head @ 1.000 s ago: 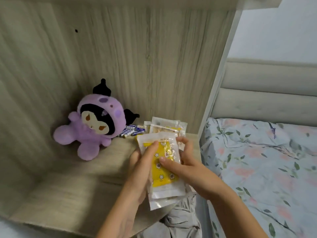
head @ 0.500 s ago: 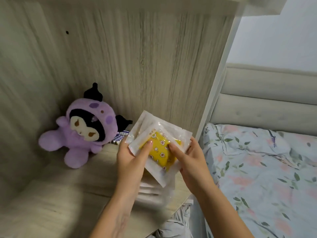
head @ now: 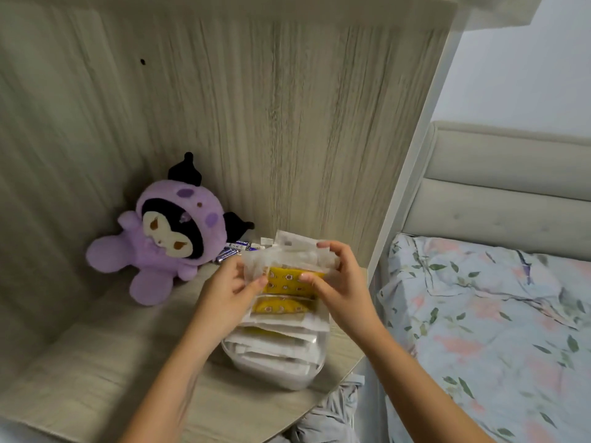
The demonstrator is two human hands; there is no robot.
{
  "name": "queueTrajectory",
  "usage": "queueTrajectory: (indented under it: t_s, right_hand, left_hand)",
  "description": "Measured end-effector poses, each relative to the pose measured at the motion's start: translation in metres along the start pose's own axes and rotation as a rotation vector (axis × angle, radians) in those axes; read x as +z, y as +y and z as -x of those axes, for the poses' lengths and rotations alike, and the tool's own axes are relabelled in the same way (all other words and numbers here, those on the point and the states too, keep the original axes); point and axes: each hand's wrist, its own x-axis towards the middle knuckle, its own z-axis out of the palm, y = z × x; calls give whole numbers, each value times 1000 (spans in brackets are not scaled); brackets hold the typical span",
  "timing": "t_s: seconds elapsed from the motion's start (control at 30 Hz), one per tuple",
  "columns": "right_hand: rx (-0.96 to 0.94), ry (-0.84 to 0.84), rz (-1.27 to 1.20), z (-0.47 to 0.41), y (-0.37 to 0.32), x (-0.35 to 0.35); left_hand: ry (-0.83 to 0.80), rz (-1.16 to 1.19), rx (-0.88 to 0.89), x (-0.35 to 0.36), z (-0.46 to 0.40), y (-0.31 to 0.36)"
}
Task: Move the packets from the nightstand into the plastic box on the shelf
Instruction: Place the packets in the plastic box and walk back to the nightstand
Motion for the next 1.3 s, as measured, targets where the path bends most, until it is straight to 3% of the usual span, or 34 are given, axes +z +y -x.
queueTrajectory:
  t_s: [0.23,0.43,0.6,0.8,1.03,1.3]
  right_hand:
    - [31,-226,137,10,3,-4]
    - [76,-5,308,-11,-6,-7]
    - [247,149,156,-36,-20,6]
    - [446,53,317,-39,-19,3]
    - [369,23,520,-27,-11,0]
    - [245,89,653,-18,-8,5]
  left_hand:
    - [-1,-25,17,3,4,-6]
    - [-72,-171,17,-10,-13,15]
    - [43,-321,17,-9,-43,29]
    - [10,-374,-67,-8,-46,23]
    - [-98,-568,8,-9,-35,22]
    - [-105,-595,-40,4,-35,23]
